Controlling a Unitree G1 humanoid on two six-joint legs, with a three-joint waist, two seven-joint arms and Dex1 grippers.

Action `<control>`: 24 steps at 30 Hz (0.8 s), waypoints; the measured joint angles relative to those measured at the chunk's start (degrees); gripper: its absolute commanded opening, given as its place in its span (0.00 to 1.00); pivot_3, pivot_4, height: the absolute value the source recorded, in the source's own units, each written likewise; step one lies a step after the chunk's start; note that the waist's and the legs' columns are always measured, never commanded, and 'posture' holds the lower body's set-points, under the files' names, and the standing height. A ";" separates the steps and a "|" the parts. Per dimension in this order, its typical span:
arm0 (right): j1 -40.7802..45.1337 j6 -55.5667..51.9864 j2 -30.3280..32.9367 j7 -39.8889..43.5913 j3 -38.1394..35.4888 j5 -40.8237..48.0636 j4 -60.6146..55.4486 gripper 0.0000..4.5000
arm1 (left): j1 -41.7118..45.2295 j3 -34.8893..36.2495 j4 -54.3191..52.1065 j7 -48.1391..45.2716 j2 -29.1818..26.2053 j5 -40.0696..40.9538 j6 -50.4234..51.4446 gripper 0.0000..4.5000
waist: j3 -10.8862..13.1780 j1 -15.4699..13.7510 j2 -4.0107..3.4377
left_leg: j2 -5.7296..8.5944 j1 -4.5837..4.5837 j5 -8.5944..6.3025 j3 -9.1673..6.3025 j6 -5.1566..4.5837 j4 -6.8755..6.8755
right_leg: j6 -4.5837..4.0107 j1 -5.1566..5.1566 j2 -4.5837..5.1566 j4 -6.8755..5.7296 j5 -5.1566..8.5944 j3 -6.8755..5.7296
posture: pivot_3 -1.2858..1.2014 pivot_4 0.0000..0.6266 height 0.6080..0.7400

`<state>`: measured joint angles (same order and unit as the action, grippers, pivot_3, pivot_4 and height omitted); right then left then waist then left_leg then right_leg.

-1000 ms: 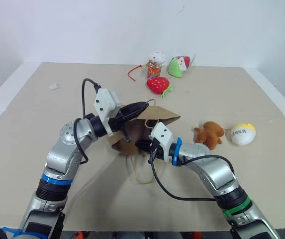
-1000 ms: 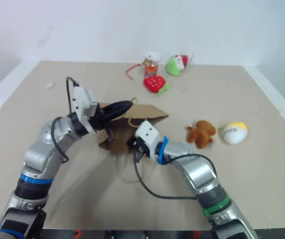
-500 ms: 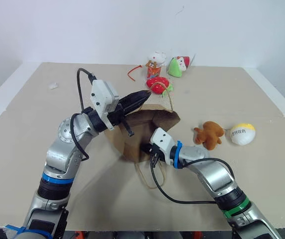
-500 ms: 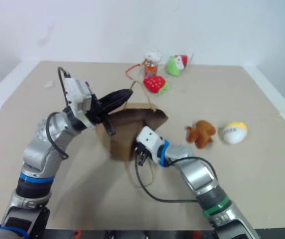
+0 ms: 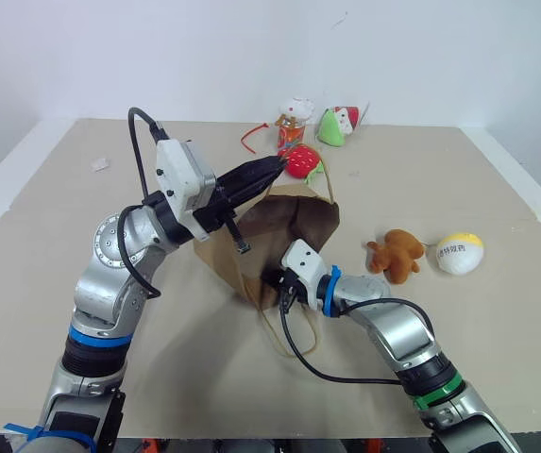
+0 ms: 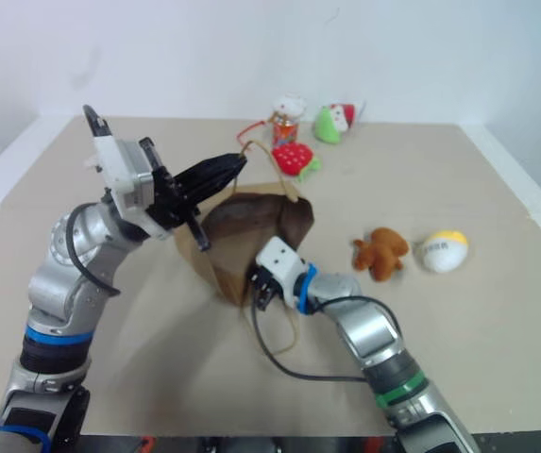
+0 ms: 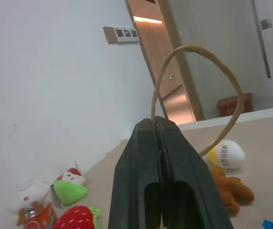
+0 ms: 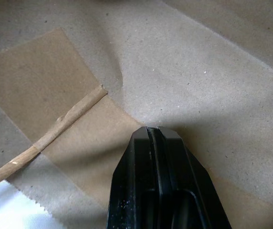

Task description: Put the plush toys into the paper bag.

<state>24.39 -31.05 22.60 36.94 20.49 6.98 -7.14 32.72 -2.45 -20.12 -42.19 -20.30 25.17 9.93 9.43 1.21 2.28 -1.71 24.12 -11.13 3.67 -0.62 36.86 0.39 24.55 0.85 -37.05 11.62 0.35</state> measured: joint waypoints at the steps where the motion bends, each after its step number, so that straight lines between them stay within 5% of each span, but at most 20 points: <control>1: 0.00 0.01 -0.07 0.01 -0.04 -0.04 0.03 0.02 | 0.00 -0.02 -0.21 -0.64 -0.27 -0.04 -0.20 0.00 | 0.00 0.00 0.00 | 0.00 0.00 0.00 -0.01 0.00 -0.01 | 0.00 0.00 0.00 0.00 0.00 -0.01 | 0.52 0.24 1.00; 24: 0.00 1.12 -0.41 0.42 -0.76 -0.60 0.25 0.02 | 0.98 -1.95 -0.49 -3.23 -1.31 -2.21 -2.71 0.00 | 0.00 0.00 0.00 | 0.01 -0.01 0.00 0.02 0.00 -0.07 | -0.09 0.03 0.00 0.01 0.06 0.02 | 0.52 0.24 1.00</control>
<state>24.39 -29.93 22.19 37.36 19.73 6.38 -6.89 33.70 -4.41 -20.61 -45.42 -21.61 22.96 7.22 9.43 1.21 2.28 -1.71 24.12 -11.13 3.68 -0.63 36.79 0.31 24.58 0.85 -37.05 11.68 0.37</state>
